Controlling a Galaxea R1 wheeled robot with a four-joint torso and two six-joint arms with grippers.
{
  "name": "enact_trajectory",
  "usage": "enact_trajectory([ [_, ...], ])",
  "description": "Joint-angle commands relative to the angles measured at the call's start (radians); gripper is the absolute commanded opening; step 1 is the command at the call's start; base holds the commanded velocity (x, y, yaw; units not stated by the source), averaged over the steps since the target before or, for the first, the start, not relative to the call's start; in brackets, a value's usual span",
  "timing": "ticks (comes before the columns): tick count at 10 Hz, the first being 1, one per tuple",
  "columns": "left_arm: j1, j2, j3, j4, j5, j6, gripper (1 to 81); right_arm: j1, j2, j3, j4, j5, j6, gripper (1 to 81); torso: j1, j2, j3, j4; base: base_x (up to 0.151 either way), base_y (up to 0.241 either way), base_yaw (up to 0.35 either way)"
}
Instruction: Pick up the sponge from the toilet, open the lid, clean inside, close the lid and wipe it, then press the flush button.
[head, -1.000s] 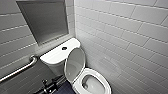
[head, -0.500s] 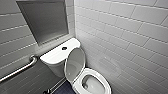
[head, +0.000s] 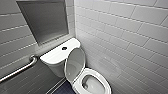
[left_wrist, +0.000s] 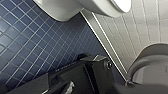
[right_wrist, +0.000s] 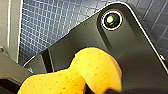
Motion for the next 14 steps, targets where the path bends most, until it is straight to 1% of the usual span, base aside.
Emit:
enact_trajectory([
  [1, 0.118, 0.04, 0.02, 0.16, 0.163, -0.041, 81.1, -0.005, -0.035, 0.044, -0.019, -0.075, -0.003, 1.0, 0.0, 0.0, 0.0, 0.0, 0.0, 0.0, 0.0],
  [2, 0.159, 0.061, 0.008, 0.162, 0.194, -0.041, 81.1, -0.007, -0.027, 0.038, -0.019, -0.077, -0.003, 1.0, 0.0, 0.0, 0.0, 0.0, 0.0, 0.0, 0.0],
  [3, 0.193, 0.088, -0.015, 0.162, 0.194, -0.036, 81.1, -0.012, -0.024, 0.033, -0.021, -0.077, -0.003, 1.0, 0.0, 0.0, 0.0, 0.0, 0.0, 0.0, 0.0],
  [4, 0.211, 0.125, -0.058, 0.163, 0.191, -0.033, 81.1, -0.015, -0.022, 0.033, -0.021, -0.077, -0.004, 1.0, 0.0, 0.0, 0.001, 0.0, 0.0, 0.0, 0.0],
  [6, 0.24, 0.185, -0.138, 0.163, 0.148, -0.032, 81.1, -0.018, -0.018, 0.031, -0.036, -0.075, -0.003, 1.0, 0.0, 0.0, 0.001, 0.0, 0.0, 0.0, 0.0],
  [8, 0.248, 0.239, -0.237, 0.162, 0.142, -0.033, 81.1, -0.019, -0.015, 0.028, -0.038, -0.074, 0.002, 1.0, 0.0, 0.0, 0.001, 0.0, 0.0, 0.0, 0.0],
  [10, 0.259, 0.25, -0.274, 0.162, 0.142, -0.033, 81.1, -0.021, -0.022, 0.039, -0.036, -0.068, 0.01, 1.0, 0.0, 0.0, 0.001, 0.0, 0.0, 0.0, 0.0],
  [11, 0.265, 0.247, -0.276, 0.162, 0.142, -0.033, 81.1, -0.015, -0.038, 0.063, -0.038, -0.063, 0.01, 1.0, 0.0, -0.001, 0.001, 0.0, 0.0, 0.0, 0.0],
  [14, 0.291, 0.259, -0.279, 0.163, 0.143, -0.03, 81.1, 0.036, -0.165, 0.202, -0.035, -0.058, 0.01, 1.0, 0.0, -0.001, 0.002, 0.0, 0.0, 0.0, 0.0],
])
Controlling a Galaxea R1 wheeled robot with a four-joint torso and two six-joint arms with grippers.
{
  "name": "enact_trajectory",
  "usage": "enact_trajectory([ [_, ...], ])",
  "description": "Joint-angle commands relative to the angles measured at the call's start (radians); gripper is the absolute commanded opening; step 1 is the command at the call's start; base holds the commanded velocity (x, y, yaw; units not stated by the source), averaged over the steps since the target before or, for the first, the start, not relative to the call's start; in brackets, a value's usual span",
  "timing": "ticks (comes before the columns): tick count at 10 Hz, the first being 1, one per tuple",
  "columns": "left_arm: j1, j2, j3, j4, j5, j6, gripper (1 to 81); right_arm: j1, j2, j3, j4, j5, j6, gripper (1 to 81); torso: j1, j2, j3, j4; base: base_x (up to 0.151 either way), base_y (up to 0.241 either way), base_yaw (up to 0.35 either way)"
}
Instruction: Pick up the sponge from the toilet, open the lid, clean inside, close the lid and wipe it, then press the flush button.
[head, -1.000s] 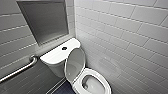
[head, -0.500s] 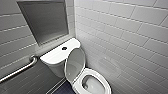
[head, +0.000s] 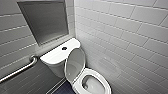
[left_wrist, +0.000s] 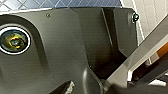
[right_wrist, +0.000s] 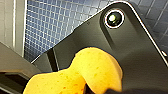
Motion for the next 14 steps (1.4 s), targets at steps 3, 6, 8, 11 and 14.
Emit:
enact_trajectory([
  [3, -0.008, 0.03, -0.027, 0.015, 0.01, -0.004, 81.1, 0.047, -0.202, 0.211, 0.057, -0.069, 0.05, 1.0, 0.0, 0.0, 0.0, 0.0, 0.0, 0.0, 0.0],
  [6, -0.009, 0.051, -0.056, 0.015, 0.01, -0.005, 81.1, 0.136, -0.338, 0.372, 0.082, -0.066, 0.044, 1.0, 0.0, 0.0, 0.0, 0.0, 0.0, 0.0, 0.0],
  [8, 0.003, 0.064, -0.066, 0.017, 0.01, -0.004, 81.1, 0.24, -0.406, 0.462, 0.051, -0.047, 0.041, 1.0, 0.0, 0.0, 0.0, 0.0, 0.0, 0.0, 0.0],
  [11, 0.017, 0.068, -0.074, 0.017, 0.012, -0.004, 81.1, 0.444, -0.446, 0.522, 0.058, -0.081, 0.053, 1.0, 0.0, 0.0, 0.0, 0.0, 0.0, 0.0, 0.0],
  [14, 0.034, 0.097, -0.12, 0.017, 0.012, -0.004, 81.1, 0.628, -0.43, 0.512, 0.098, -0.177, 0.055, 1.0, 0.064, -0.101, 0.0, 0.0, 0.0, 0.0, 0.0],
])
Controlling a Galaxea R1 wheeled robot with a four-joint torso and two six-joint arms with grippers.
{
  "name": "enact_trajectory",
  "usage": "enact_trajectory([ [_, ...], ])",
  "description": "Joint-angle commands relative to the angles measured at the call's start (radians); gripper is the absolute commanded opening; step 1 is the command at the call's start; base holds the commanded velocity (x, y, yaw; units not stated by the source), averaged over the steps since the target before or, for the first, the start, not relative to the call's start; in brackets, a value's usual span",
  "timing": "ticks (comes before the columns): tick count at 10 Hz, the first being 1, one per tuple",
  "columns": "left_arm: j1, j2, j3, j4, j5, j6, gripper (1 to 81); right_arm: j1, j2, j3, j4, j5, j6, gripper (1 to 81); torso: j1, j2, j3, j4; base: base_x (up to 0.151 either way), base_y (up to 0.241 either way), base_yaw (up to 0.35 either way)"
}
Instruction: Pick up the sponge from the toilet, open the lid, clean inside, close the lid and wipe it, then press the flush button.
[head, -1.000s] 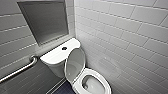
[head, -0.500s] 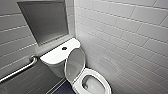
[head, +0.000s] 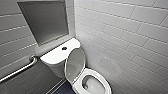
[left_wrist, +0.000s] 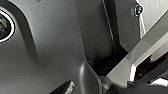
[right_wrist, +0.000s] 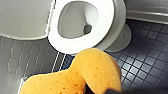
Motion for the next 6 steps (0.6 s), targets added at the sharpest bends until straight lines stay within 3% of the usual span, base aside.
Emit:
enact_trajectory([
  [1, 0.003, 0.007, -0.019, 0.012, 0.015, -0.005, 81.1, 0.212, -0.054, 0.032, 0.057, -0.136, 0.007, 1.0, -0.002, 0.003, 0.0, 0.0, 0.0, 0.0, 0.0],
  [2, 0.005, 0.01, -0.023, 0.012, 0.015, -0.007, 81.1, 0.252, -0.036, 0.014, 0.06, -0.162, 0.007, 1.0, 0.014, -0.021, 0.0, 0.0, 0.0, 0.0, 0.0],
  [3, 0.006, 0.012, -0.023, 0.012, 0.015, -0.006, 81.1, 0.284, -0.014, -0.005, 0.066, -0.176, 0.007, 1.0, 0.021, -0.037, -0.054, 0.0, 0.0, 0.0, 0.0],
  [6, 0.009, 0.016, -0.025, 0.012, 0.015, -0.007, 81.1, 0.385, 0.067, -0.097, 0.067, -0.249, 0.03, 1.0, 0.028, -0.05, -0.094, 0.0, 0.0, 0.0, 0.0],
])
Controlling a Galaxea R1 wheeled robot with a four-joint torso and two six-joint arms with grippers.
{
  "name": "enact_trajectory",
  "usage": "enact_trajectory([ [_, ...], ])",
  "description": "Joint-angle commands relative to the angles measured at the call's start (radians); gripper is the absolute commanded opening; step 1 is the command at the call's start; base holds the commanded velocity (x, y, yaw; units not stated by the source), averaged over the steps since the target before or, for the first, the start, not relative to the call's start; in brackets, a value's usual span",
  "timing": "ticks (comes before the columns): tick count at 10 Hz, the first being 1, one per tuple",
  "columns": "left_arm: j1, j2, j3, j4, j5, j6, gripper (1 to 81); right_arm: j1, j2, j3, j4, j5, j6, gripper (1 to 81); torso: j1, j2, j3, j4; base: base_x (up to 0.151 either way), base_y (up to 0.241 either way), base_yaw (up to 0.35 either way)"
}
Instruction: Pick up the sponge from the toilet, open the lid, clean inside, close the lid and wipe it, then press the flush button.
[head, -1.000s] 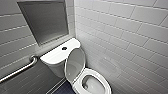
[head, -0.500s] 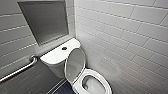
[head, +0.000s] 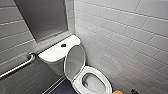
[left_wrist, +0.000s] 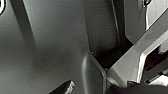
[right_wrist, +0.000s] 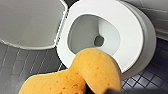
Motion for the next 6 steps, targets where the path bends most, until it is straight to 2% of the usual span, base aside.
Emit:
enact_trajectory([
  [1, 0.001, -0.011, 0.014, 0.009, 0.017, -0.007, 81.1, 0.16, 0.019, -0.082, 0.026, -0.125, 0.02, 1.0, 0.0, 0.0, -0.028, 0.0, 0.0, 0.0, 0.0],
  [2, 0.003, -0.009, 0.014, 0.009, 0.018, -0.007, 81.1, 0.193, 0.051, -0.128, 0.032, -0.145, 0.032, 1.0, 0.0, 0.0, -0.009, 0.0, 0.0, 0.0, 0.0],
  [3, 0.006, -0.003, 0.007, 0.009, 0.018, -0.007, 81.1, 0.232, 0.098, -0.193, 0.033, -0.187, 0.042, 1.0, 0.0, 0.0, -0.016, 0.0, 0.0, 0.0, 0.0],
  [6, 0.015, 0.035, -0.053, 0.009, 0.017, -0.007, 81.1, 0.318, 0.233, -0.364, 0.036, -0.248, 0.078, 1.0, 0.001, 0.0, -0.016, 0.0, 0.0, 0.0, 0.0],
])
